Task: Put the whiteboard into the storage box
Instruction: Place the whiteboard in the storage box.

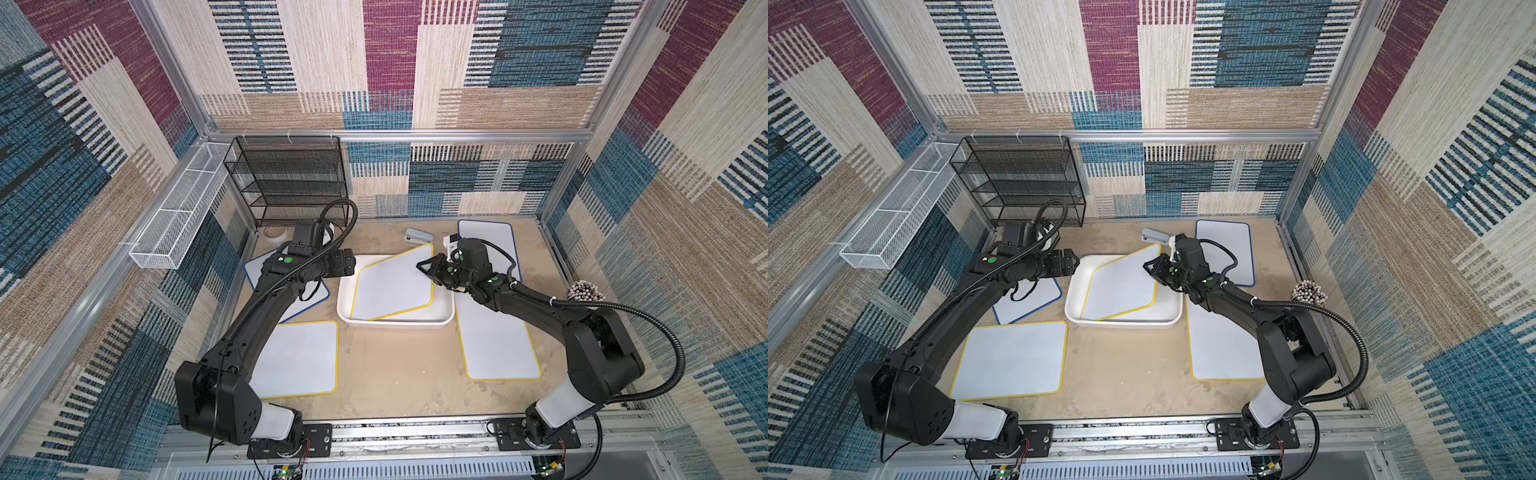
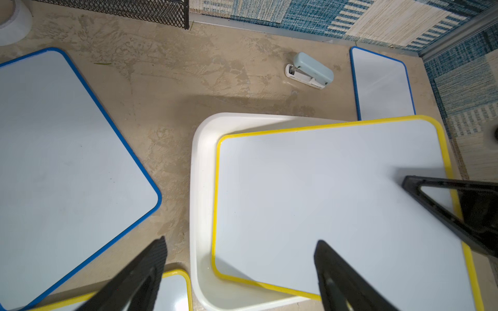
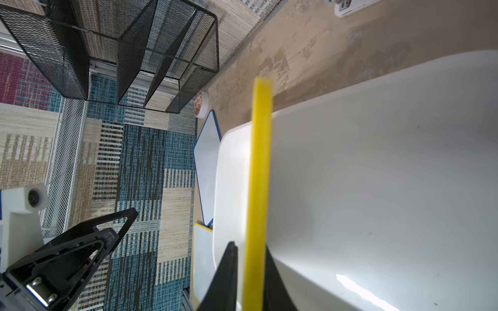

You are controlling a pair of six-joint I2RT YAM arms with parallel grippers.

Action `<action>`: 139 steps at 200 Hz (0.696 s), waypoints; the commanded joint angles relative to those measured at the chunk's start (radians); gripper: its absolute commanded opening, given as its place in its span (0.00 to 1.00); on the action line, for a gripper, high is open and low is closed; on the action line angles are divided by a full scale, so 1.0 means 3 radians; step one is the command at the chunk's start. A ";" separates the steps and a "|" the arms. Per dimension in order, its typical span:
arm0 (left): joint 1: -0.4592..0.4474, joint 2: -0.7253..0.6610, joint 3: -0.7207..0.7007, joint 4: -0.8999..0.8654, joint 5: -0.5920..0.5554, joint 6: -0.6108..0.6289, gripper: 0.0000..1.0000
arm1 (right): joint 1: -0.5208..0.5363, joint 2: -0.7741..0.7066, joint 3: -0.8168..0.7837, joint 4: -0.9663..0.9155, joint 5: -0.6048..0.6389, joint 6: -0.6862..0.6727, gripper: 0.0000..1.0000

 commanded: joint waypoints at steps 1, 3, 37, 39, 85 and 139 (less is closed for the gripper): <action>0.0043 0.0019 0.0024 0.0062 0.0096 0.0000 0.89 | 0.0001 -0.0006 -0.0053 0.0230 -0.0047 -0.0020 0.27; 0.0048 0.0018 0.0024 0.0060 0.0097 -0.0002 0.89 | 0.0001 -0.0005 -0.0056 0.0219 -0.0047 -0.0025 0.28; 0.0092 0.0051 0.0024 0.0061 0.0111 -0.0010 0.89 | -0.0009 -0.0017 -0.0155 0.0143 -0.0007 -0.0137 0.35; 0.0092 0.0052 0.0024 0.0060 0.0115 -0.0013 0.89 | -0.0009 -0.0022 -0.0162 0.0142 -0.0004 -0.0144 0.36; 0.0118 0.0118 0.0029 0.0064 0.0179 -0.0040 0.89 | -0.0104 0.0019 -0.0242 0.0107 -0.0040 -0.0251 0.48; 0.0136 0.0225 0.0075 0.0000 0.0174 -0.0037 0.88 | -0.0202 0.0173 -0.0165 -0.0059 -0.0040 -0.0431 0.67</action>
